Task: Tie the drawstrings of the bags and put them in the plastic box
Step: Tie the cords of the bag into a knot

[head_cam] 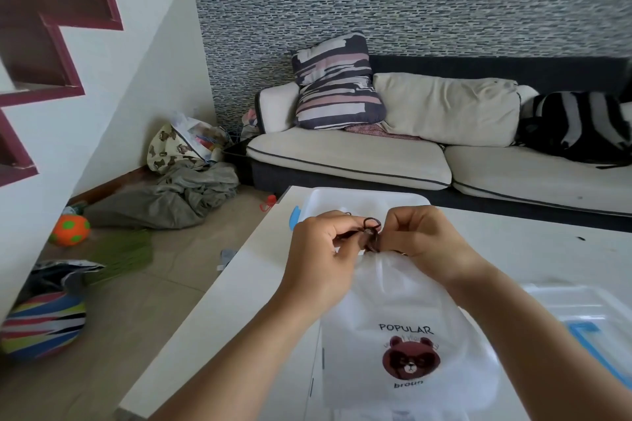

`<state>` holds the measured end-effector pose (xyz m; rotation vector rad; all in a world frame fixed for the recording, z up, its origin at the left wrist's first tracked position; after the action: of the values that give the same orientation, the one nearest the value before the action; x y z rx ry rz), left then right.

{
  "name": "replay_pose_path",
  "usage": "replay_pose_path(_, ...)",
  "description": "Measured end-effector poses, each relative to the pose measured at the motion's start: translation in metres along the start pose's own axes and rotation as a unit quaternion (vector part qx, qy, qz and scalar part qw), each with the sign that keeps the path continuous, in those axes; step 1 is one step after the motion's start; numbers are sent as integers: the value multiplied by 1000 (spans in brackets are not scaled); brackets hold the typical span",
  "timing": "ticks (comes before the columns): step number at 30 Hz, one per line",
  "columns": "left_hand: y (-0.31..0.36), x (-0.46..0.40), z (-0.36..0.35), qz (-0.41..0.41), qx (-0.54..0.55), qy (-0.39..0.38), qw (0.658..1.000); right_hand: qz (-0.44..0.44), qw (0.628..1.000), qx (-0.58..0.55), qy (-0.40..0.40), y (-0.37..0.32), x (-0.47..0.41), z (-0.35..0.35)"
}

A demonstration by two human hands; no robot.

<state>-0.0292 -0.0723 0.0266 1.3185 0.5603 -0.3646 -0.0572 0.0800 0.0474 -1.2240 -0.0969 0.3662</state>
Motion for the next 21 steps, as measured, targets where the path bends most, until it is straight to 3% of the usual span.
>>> replay_pose_path(6,-6,3,-6,1,-15,1,1000,3,995,95,18,4,-5,-7)
replay_pose_path(9,-5,3,-4,16,7,1,1000,-13,993,119,-22,5,-5,-12)
replay_pose_path(13,0,0,-1,72,77,4,994,-59,992,-25,-106,8,1,-7)
replay_pose_path(16,2,-1,0,86,96,-11,992,-89,968,-149,-181,9,7,0)
replay_pose_path(21,-2,-3,5,106,120,-5,987,-86,963,-192,-168,7,11,7)
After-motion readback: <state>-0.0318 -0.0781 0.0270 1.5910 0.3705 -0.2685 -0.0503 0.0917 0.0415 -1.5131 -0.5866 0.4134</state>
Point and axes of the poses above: each hand's wrist, its own x-axis away from the middle knuckle, its own z-axis out of the back of the hand, y = z × x, the point moved 3 cm from there along -x, towards the middle knuckle, and after that the axes turned 7 degrees about x, right-handed, at the moved point
